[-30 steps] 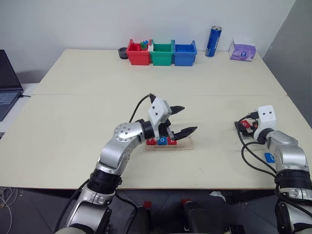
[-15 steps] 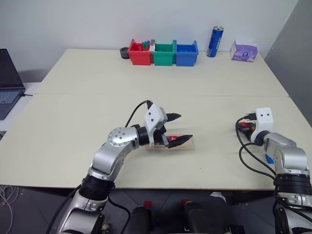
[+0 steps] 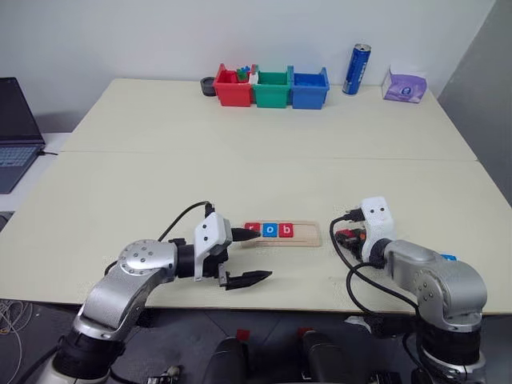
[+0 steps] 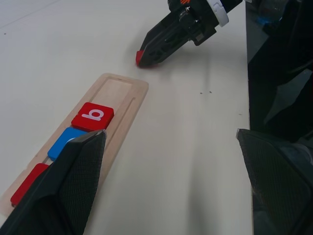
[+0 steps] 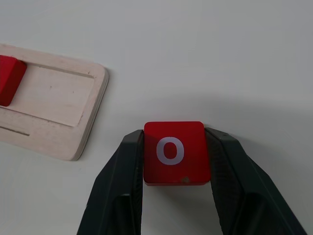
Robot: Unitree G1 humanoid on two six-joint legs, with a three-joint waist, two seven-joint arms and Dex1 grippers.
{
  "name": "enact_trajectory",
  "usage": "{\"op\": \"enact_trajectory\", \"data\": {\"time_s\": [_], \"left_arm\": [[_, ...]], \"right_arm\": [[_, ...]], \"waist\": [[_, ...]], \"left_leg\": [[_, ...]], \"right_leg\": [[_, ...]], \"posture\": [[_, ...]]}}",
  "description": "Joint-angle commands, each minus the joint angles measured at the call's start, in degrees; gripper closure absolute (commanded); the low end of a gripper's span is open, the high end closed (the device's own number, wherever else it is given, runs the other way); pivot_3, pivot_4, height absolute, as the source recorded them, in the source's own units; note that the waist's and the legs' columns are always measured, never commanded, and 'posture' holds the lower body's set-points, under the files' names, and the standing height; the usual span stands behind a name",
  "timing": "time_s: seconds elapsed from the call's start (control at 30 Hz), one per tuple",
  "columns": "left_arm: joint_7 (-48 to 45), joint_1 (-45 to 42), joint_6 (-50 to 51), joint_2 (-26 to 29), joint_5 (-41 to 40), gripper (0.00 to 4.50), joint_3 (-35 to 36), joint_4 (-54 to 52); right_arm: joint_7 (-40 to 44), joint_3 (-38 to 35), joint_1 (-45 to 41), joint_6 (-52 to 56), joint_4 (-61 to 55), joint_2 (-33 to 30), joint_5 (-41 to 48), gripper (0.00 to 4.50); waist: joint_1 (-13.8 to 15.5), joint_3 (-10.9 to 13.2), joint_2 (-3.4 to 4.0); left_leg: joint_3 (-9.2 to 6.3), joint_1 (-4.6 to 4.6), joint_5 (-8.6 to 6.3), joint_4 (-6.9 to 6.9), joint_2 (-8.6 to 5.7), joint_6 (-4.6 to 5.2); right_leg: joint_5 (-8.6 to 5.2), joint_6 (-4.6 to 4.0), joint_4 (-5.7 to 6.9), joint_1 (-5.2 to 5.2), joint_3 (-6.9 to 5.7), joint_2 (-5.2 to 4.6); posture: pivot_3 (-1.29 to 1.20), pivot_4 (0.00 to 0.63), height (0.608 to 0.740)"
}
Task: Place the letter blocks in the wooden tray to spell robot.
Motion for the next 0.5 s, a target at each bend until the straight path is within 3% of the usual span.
{"op": "enact_trajectory", "data": {"time_s": [0.03, 0.07, 0.27, 0.37, 0.5], "left_arm": [[1.08, 0.08, 0.06, -0.48, -1.16, 0.0, 0.73, -3.04], [1.3, 0.0, 0.15, -0.6, -1.16, 0.0, 0.64, -3.14], [1.77, -0.25, 0.06, -0.58, -1.31, 0.0, 0.67, -2.96], [1.65, -0.25, -0.27, -0.58, -1.18, 0.0, 0.53, -2.67], [1.33, -0.48, -0.78, -0.69, -1.01, 0.0, 0.35, -2.06]], "right_arm": [[-0.01, 0.86, 1.82, 4.05, -2.36, 2.21, 1.09, 3.05], [0.13, 1.05, 2.41, 4.7, -2.93, 2.59, 1.24, 3.05], [2.59, -1.36, 1.59, 5.57, -5.26, 4.89, 3.57, 1.01], [4.25, -2.62, -0.85, 4.34, -5.17, 1.39, 3.98, 0.03], [10.96, -2.97, -5.05, -3.74, -1.63, -9.42, 5.48, 0.03]], "waist": [[-0.08, -0.03, -0.04], [-0.12, -0.03, -0.04], [-0.23, -0.04, -0.06], [-0.26, -0.03, -0.04], [-0.25, 0.01, -0.01]], "left_leg": [[0.03, 0.01, 0.0, 0.0, -0.01, 0.0], [0.05, 0.02, 0.0, -0.01, -0.02, 0.0], [-0.04, 0.04, -0.01, -0.04, -0.01, 0.0], [-0.07, 0.05, 0.0, -0.04, 0.01, 0.01], [0.04, 0.03, -0.01, -0.03, -0.06, 0.01]], "right_leg": [[0.0, 0.01, 0.0, 0.0, -0.01, 0.0], [0.0, 0.01, 0.0, 0.0, 0.0, 0.01], [0.0, 0.0, 0.0, -0.01, 0.01, 0.24], [0.0, -0.02, 0.03, -0.02, 0.0, 0.28], [0.0, -0.02, 0.0, -0.04, -0.03, 0.24]], "posture": [[0.0, 0.15, 0.74], [0.0, 0.15, 0.74], [0.0, 0.15, 0.74], [0.0, 0.15, 0.74], [0.0, 0.15, 0.74]]}}
